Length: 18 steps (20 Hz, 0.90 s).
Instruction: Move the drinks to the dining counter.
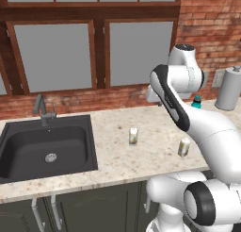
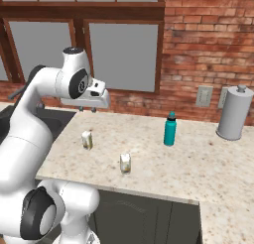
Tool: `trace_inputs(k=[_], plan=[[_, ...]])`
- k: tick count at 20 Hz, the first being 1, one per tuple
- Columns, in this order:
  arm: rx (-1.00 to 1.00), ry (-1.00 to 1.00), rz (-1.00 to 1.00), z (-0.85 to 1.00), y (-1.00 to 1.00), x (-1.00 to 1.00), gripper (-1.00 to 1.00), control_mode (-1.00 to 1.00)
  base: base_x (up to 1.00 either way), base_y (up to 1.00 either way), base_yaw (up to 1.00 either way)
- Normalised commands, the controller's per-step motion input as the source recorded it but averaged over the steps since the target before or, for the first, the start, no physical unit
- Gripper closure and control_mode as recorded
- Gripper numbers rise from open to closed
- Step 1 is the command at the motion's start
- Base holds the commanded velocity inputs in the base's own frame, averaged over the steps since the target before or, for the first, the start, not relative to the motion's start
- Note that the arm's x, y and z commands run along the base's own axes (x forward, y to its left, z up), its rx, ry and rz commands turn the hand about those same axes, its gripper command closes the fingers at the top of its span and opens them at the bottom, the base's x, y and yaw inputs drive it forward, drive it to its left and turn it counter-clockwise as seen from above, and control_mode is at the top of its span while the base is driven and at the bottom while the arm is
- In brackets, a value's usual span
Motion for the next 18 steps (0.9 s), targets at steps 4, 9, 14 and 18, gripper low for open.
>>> trace_inputs(k=[4,9,14,18], plan=[[0.00,0.03,0.00,-0.09,0.00,0.00,-1.00,-1.00,0.00,0.00,0.00],[0.00,0.09,0.00,-0.20,0.03,0.01,-1.00,-1.00,0.00,0.00,0.00],[0.00,0.07,0.00,-0.25,0.04,0.16,-1.00,-1.00,0.00,0.00,0.00],[0.00,0.01,-0.01,-0.19,0.02,0.10,-1.00,-1.00,0.00,0.00,0.00]])
